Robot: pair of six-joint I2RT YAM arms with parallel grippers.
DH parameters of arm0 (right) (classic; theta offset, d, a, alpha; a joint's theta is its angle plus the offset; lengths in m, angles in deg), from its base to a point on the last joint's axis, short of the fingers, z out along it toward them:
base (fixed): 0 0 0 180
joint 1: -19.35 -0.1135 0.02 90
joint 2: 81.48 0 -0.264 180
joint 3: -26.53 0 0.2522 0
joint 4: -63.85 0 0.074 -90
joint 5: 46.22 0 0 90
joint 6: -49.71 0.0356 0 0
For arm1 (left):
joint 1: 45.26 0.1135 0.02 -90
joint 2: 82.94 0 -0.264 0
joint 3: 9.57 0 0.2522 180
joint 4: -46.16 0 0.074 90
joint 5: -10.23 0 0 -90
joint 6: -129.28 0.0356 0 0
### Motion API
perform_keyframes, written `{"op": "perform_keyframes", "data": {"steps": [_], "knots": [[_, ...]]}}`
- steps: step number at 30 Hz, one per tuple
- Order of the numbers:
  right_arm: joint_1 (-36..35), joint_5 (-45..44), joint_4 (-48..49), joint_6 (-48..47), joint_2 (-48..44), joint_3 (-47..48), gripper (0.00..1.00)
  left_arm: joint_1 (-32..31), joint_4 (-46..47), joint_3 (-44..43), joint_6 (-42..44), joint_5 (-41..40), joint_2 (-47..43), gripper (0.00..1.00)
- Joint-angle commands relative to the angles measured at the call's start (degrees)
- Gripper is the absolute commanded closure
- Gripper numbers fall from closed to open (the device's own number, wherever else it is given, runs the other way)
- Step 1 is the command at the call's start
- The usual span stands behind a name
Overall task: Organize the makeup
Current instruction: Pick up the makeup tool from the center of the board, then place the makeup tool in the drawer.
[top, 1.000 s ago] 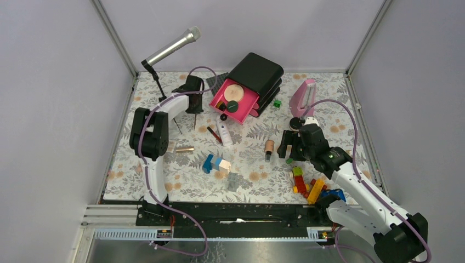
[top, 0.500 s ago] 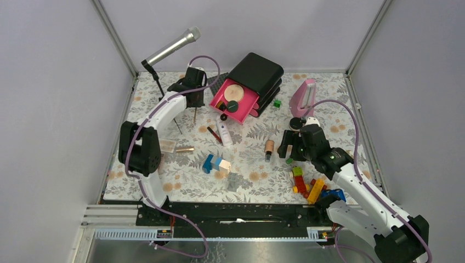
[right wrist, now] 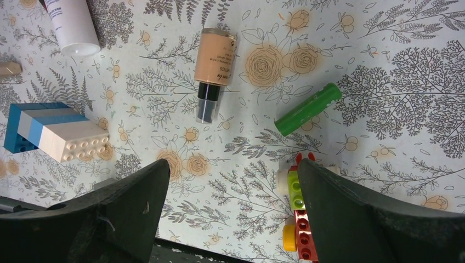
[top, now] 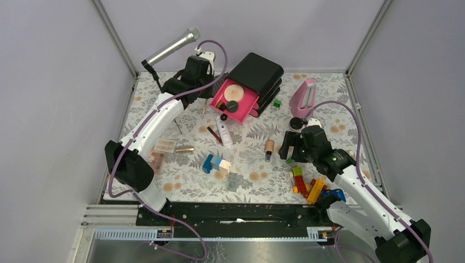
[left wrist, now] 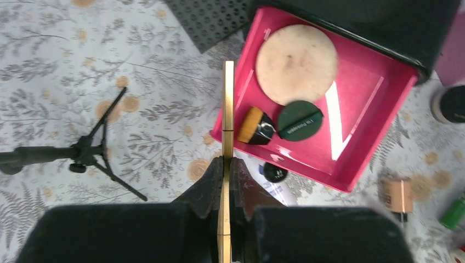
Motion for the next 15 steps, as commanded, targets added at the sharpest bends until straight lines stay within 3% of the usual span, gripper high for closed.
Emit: {"op": "perform_keyframes", "data": {"steps": [1, 15], "knots": [[-0.3, 0.8, -0.4, 0.8, -0.9, 2.4, 0.06, -0.8, -0.1, -2.7, -0.6, 8.2, 1.2, 1.00], [-0.3, -1.0, -1.3, 1.3, -2.8, 1.5, 0.06, -2.4, 4.9, -6.6, 1.9, 18.3, 9.7, 1.00]]}}
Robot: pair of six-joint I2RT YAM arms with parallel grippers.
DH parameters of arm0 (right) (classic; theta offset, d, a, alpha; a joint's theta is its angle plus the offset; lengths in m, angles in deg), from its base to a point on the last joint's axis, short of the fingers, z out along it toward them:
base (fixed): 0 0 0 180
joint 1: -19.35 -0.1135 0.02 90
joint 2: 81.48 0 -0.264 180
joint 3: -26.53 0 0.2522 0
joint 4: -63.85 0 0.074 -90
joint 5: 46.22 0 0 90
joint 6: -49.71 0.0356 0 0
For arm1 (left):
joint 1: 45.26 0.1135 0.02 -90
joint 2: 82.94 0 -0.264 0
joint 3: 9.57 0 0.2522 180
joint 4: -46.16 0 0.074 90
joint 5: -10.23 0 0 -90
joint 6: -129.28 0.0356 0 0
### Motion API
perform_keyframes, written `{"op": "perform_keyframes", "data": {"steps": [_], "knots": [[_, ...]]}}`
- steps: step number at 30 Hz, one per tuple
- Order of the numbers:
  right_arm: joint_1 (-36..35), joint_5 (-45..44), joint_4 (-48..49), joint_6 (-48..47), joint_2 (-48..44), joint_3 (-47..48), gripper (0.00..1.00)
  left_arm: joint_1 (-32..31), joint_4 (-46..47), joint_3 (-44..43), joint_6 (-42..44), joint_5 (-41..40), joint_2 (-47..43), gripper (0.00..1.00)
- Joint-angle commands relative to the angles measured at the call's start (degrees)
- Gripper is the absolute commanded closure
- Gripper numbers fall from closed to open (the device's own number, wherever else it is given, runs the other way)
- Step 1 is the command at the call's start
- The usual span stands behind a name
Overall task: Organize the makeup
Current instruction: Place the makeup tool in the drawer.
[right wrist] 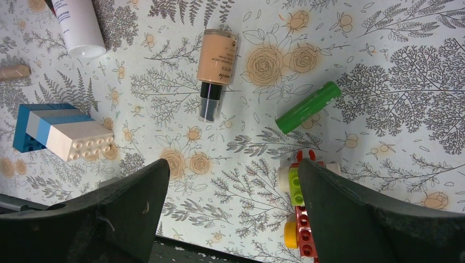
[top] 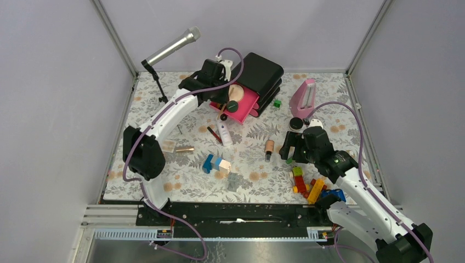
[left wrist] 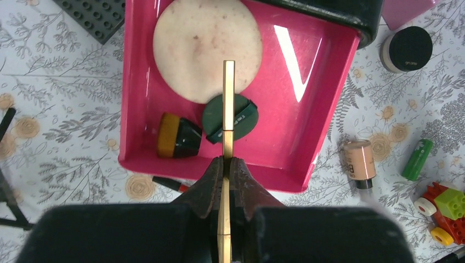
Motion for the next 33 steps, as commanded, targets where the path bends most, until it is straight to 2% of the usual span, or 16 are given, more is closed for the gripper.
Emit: {"op": "perform_keyframes", "data": {"steps": [1, 17, 33], "knots": [[-0.2, -1.1, -0.6, 0.8, -1.2, 1.5, 0.06, 0.2, 3.6, -4.8, 1.0, 3.8, 1.6, 1.00], [-0.2, -1.7, -1.2, 0.9, -2.0, 1.1, 0.05, 0.2, 2.2, -12.7, 0.8, 6.3, 10.3, 1.00], [-0.3, -2.0, -1.4, 1.1, -2.5, 1.0, 0.05, 0.2, 1.8, -15.1, 0.8, 7.6, 13.9, 1.00]]}}
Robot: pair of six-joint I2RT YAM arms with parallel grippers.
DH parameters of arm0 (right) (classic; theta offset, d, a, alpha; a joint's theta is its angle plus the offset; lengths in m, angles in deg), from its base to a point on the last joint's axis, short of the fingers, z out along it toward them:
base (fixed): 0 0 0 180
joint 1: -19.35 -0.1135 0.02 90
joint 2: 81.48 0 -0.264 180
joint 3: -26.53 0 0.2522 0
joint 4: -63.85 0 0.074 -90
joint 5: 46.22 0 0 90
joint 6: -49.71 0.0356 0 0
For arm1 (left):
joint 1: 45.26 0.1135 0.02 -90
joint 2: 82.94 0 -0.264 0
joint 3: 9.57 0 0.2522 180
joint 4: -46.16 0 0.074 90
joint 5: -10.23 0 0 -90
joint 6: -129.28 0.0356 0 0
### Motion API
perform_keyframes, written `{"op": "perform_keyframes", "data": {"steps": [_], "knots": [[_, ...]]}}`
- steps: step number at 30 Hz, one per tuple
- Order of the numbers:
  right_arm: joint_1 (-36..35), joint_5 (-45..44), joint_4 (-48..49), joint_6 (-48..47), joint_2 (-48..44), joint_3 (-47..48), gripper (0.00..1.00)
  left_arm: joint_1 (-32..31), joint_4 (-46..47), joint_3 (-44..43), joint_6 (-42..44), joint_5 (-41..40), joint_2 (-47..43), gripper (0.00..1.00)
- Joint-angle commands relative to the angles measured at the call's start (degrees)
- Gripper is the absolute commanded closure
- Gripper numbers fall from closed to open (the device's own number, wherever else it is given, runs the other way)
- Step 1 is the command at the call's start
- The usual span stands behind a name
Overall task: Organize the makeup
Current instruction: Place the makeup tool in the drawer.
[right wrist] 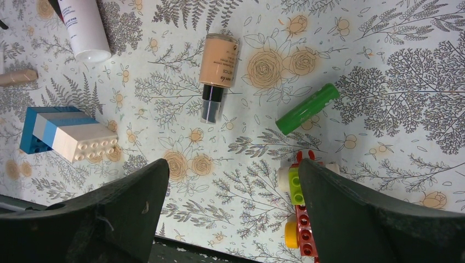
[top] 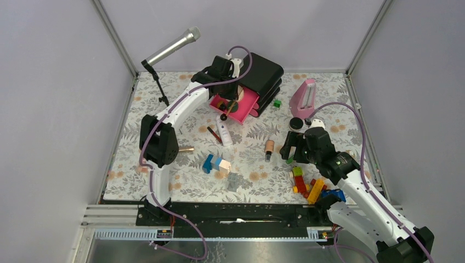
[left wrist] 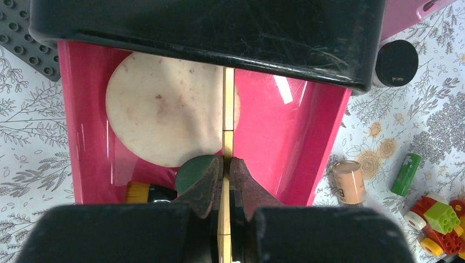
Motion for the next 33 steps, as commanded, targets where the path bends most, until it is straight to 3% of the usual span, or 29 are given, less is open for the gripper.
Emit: {"op": "perform_keyframes", "data": {"steps": [1, 33], "knots": [[-0.2, -1.5, -1.1, 0.6, -1.0, 1.0, 0.05, 0.1, 1.8, -3.5, 0.7, 1.6, 0.8, 1.00], [-0.3, -1.6, -1.2, 0.4, -0.3, 1.3, 0.04, -1.3, 1.8, -8.8, 2.6, 5.7, 6.1, 1.00]]}}
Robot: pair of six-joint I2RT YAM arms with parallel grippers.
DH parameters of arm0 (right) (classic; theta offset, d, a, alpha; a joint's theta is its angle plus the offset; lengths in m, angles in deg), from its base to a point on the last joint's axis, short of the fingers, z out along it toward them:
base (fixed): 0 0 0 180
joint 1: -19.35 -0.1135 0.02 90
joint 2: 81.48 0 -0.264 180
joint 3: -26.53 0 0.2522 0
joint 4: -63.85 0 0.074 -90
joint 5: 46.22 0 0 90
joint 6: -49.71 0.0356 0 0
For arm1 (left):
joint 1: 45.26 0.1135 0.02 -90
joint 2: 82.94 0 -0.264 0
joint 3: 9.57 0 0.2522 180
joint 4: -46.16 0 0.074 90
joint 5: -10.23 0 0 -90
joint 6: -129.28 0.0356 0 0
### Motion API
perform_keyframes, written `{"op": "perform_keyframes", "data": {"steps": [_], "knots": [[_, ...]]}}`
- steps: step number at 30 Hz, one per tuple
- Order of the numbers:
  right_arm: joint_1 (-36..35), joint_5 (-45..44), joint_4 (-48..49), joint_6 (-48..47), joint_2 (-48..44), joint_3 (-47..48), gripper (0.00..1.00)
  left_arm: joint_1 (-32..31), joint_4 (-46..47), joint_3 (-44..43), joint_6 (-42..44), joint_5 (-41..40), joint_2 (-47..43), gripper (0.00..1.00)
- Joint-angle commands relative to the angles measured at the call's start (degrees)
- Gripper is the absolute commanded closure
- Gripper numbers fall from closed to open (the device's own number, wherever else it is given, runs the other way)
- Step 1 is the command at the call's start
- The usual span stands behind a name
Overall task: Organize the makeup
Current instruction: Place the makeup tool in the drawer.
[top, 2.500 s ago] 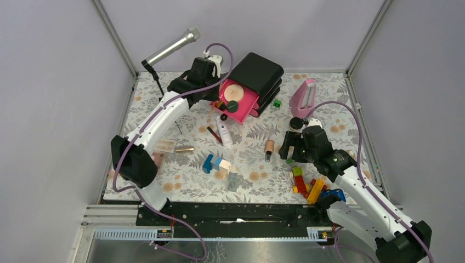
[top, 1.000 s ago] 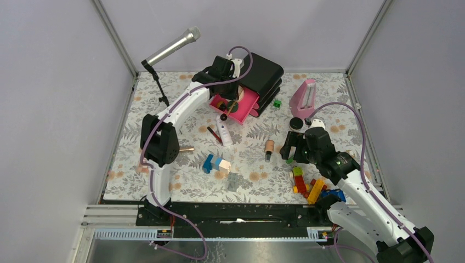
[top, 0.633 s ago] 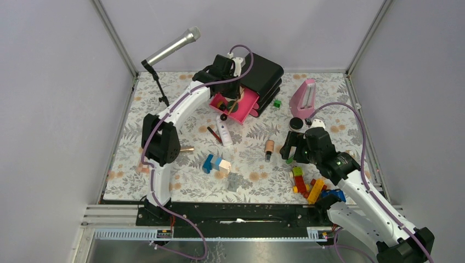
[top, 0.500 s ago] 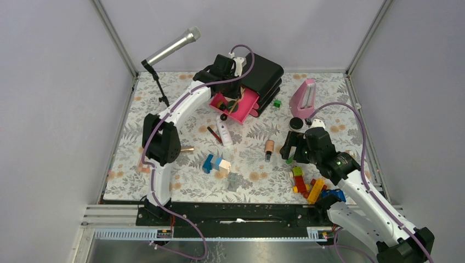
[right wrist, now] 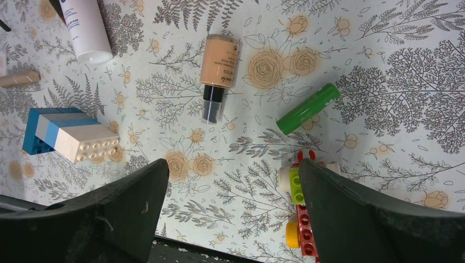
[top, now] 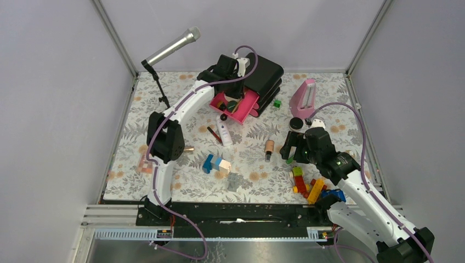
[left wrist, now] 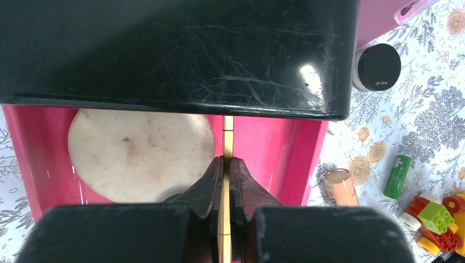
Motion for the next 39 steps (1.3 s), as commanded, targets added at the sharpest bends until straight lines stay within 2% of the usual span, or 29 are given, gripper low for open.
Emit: {"op": "perform_keyframes", "data": {"steps": [1, 10, 14, 21, 31, 39], "knots": [[-0.3, -1.5, -1.1, 0.0, 0.0, 1.3, 0.04, -0.6, 1.9, -2.4, 1.5, 2.3, 0.1, 1.00], [-0.3, -1.5, -1.1, 0.2, -0.5, 1.0, 0.04, -1.3, 1.9, -1.2, 1.8, 2.6, -0.3, 1.00], [-0.3, -1.4, -1.2, 0.3, -0.6, 1.0, 0.04, -1.3, 1.8, -1.2, 1.8, 2.4, -0.6, 0.78], [-0.2, -1.4, -1.1, 0.3, -0.8, 0.9, 0.04, -1.3, 2.0, -0.4, 1.2, 0.9, -3.3, 0.66], [-0.2, -2.0, -1.1, 0.1, -1.4, 1.2, 0.04, -1.3, 2.1, 3.2, -1.0, -6.5, -13.8, 0.61], [-0.3, -2.7, -1.1, 0.1, -2.2, 1.2, 0.04, -1.1, 7.1, 15.2, -4.8, -15.5, -28.0, 0.60]]}}
